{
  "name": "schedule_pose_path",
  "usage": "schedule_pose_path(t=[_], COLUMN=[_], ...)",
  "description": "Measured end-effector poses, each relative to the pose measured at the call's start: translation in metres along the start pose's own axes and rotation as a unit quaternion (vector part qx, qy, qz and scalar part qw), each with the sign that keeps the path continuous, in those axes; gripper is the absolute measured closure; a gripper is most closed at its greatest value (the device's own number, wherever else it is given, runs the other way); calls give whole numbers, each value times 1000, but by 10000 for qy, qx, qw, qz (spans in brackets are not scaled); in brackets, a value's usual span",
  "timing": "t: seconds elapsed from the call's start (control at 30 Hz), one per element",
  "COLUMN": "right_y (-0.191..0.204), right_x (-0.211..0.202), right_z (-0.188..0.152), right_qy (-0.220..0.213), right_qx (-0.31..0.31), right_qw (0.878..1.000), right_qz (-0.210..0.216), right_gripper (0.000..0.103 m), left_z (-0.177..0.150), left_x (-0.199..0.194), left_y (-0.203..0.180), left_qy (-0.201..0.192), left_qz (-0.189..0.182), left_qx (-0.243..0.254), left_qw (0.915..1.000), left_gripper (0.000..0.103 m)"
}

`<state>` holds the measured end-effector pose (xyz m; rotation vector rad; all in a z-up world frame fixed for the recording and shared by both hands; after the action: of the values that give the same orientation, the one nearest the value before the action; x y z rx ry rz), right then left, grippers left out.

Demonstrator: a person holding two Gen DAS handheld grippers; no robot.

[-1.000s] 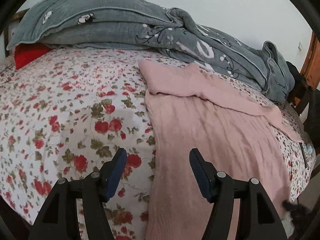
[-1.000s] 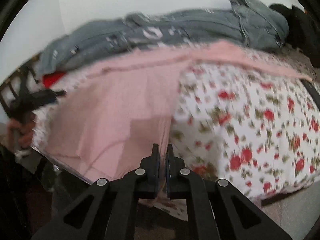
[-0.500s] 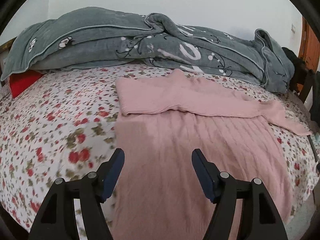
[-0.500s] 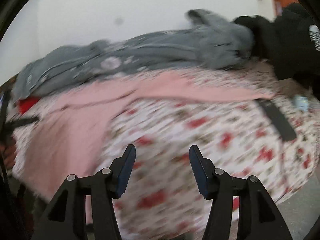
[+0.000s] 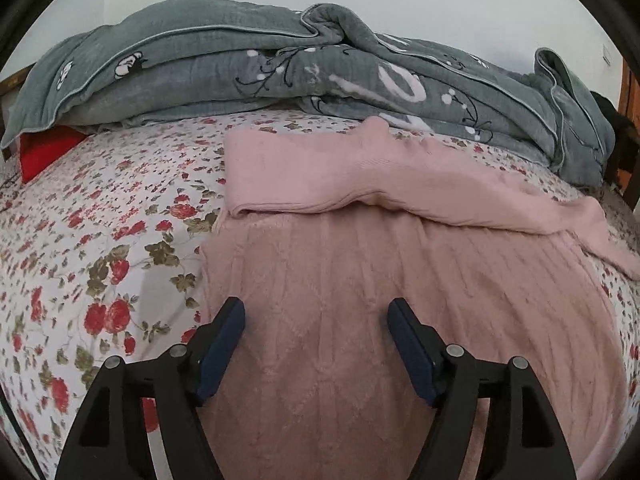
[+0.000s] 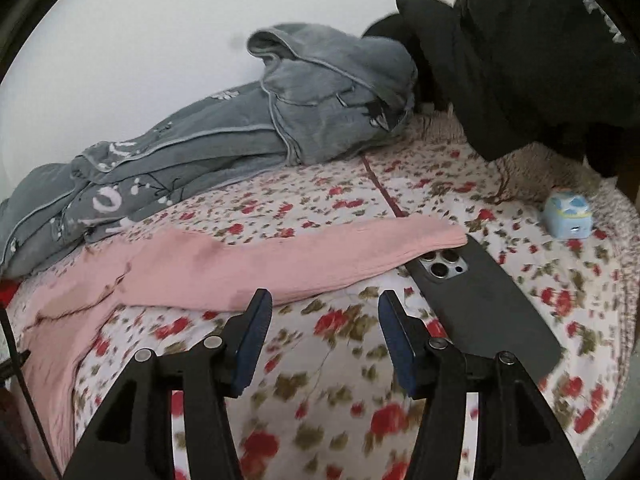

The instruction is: Fold small clothes

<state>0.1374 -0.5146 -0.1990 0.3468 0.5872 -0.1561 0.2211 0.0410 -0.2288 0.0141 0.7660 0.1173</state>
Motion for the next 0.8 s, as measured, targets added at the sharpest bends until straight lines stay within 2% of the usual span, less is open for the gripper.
schedule_pose_path(t=[0.1,0.17,0.47,0.5,0.57,0.67,0.73,0.8], right_y=[-12,-18,-30,-30,-30,-28,-24,-12], right_x=[19,33,66,67,69,75,76,73], right_z=[3,6,24,26,31,41,48,56], right_qy=[138,247,346,333,336,346,266,160], right_qx=[259,365,609,601,531,330,141,-71], right_qw=[9995,9990,9972,9972,9972,9969,9964,9950], right_qz=[68,-62,-265,-290,-414,-621,-793,-981], right_gripper=[48,48,48,52,67,85,94,95], left_z=[1,3,8,9,11,15,17,18], left_x=[3,4,10,10,8,6,5,3], left_y=[-5,-7,-5,-5,-3,4,11,22], left_qy=[24,62,152,160,188,194,177,153], left_qz=[77,112,-38,-44,-109,-255,-232,-227], left_qx=[69,122,73,77,69,-27,-100,-195], left_qw=[9999,9998,9999,9998,9997,9995,9995,9994], left_gripper=[26,25,22,22,22,22,22,22])
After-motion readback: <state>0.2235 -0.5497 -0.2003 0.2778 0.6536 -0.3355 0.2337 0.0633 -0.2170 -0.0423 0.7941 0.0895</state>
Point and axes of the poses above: each gripper's, at about its wrist camera, not at the fingertips, and x roughly the way its jaws point, y to its left, z to its top, the point moved 4 cm from there along x, roughly the way its jaws point, and after that the axes turned 9 degrees about z, right-handed, at the moved point
